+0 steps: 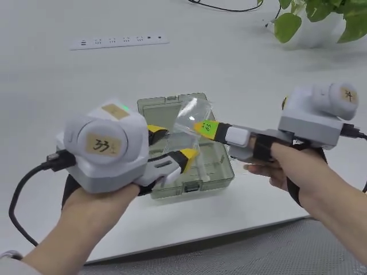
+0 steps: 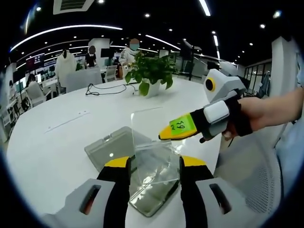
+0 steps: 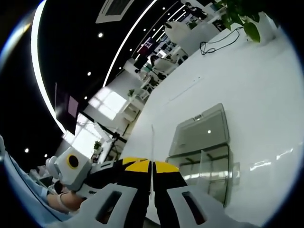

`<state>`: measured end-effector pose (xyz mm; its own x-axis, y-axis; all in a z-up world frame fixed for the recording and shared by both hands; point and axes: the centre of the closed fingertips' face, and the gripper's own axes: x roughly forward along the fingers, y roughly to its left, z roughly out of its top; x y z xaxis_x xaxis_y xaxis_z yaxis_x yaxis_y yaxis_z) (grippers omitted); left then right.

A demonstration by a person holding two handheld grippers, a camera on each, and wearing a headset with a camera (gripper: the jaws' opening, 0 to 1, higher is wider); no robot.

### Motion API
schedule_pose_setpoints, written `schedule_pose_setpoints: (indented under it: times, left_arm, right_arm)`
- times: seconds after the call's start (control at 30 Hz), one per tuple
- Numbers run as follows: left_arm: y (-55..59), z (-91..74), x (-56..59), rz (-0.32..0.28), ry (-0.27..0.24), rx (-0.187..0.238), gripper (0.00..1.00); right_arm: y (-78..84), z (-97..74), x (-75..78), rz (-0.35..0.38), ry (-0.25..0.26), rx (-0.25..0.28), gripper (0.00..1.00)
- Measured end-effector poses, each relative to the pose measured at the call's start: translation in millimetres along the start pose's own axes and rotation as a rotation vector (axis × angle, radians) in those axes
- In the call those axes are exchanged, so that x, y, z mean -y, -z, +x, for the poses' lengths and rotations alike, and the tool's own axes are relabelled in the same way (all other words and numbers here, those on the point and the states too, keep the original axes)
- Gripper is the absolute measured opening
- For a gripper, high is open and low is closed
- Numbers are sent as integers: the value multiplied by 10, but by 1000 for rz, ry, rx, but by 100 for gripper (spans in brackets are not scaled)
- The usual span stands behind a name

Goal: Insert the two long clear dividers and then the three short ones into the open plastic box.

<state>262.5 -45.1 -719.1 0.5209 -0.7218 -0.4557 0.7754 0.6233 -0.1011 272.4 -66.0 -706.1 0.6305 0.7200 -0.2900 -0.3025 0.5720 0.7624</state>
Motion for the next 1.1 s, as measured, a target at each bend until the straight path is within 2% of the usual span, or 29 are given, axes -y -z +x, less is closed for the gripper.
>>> schedule_pose_setpoints:
  times: [0.17,0.37,0.5,0.6,0.67,0.73,0.77,0.8,0.83,0.87,0.97,1.07,1.1]
  left_arm:
    - [39,-13,24,10,14,-7,61]
    - [115,-66,-8,25,8,-24,85]
    - [122,-153,-18,14,46,8,100]
    - [165,-206,-73,29,81,21,100]
    - [223,-236,-131,55,99,-1,100]
    - [232,-265,-169,79,135,16,100]
    - [269,-282,-195,83,148,-3,100]
    - [260,-301,-194,96,164,4,100]
    - [256,-315,-206,111,173,13,100]
    - [299,-329,-236,129,183,5,100]
    - [396,-340,-342,91,201,2,98]
    - [406,-383,-370,95,236,18,96]
    - [414,-392,-376,95,252,23,95]
  right_arm:
    - [-9,-37,46,13,18,-3,2]
    - [-38,-77,72,11,24,-17,2]
    - [-43,-61,75,15,32,-56,2]
    - [-30,-43,65,15,48,-90,2]
    - [-31,-19,43,15,62,-98,2]
    - [-10,-8,57,-8,96,-122,2]
    - [-14,-5,46,-10,109,-120,2]
    - [-19,11,-1,-5,108,-126,2]
    - [2,10,-6,-4,124,-148,2]
    - [-10,4,25,-38,164,-153,2]
    - [-1,25,18,-21,211,-179,2]
    - [19,39,19,-21,271,-224,2]
    - [52,38,30,-28,302,-263,2]
